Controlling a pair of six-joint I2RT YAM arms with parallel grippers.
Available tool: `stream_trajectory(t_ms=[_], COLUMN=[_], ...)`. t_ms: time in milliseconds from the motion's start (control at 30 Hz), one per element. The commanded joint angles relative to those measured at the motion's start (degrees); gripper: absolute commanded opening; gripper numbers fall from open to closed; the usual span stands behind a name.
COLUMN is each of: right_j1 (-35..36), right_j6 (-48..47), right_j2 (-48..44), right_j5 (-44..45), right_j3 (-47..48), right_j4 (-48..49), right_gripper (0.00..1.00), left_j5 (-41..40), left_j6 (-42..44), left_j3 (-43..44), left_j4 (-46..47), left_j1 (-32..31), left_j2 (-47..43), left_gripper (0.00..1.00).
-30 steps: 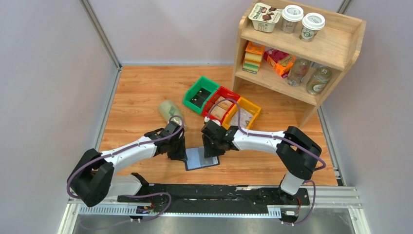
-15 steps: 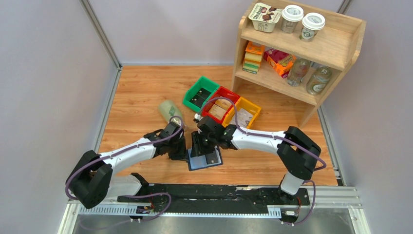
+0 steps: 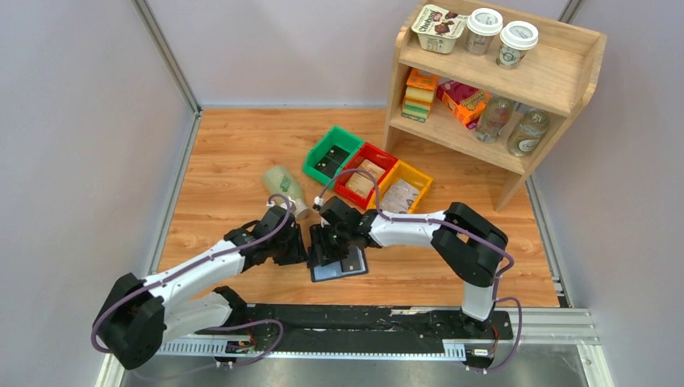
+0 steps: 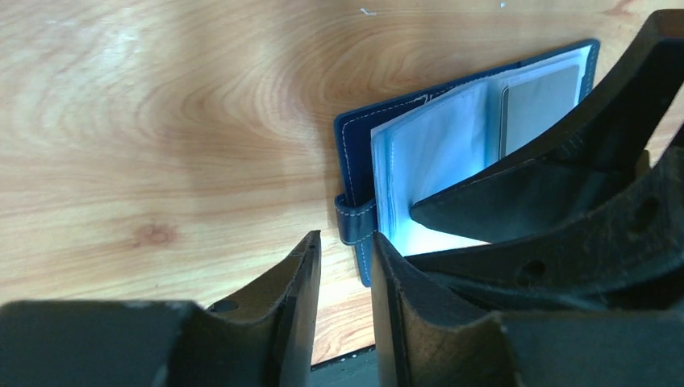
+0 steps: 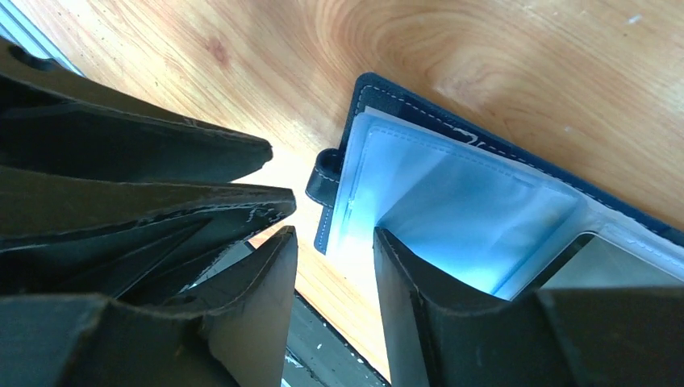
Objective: Take the credit cards out of the card holder
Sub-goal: Remove the credit card from the card holder.
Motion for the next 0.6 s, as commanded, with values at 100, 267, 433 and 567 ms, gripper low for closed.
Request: stream_trajectory(t_ms=[100,267,433,567], right_j1=[0.32,0.15,-2.04,-4.42], right_j6=[-2.79,-5.61,-5.35,-3.51], right_j2=[-2.21,-8.27,-13.72,-16.45], right_j5=[0.79,9.12,16.60,18.55], right_j3=[4.13,5.02,1.60,-2.88], right_j4=[-1.73,-7.88,-12.37,-14.05], right_gripper=[0.47,0.47,0.47,0.46], left_j5=[-7.09,-6.92,-2.71,3.97], left_j6=[-2.56,-2.48,-2.56,-4.23], left_j3=[-0.98,1.48,5.52,6.93], left_j4=[-4.05,-4.85,-1.17,3.75], left_j1=[-0.15,-0.15,-0.15,-0.24], left_j2=[-10.61,-15.63,-13.18,-7.83], left_gripper=[0.42,0.43,0.44,0.45])
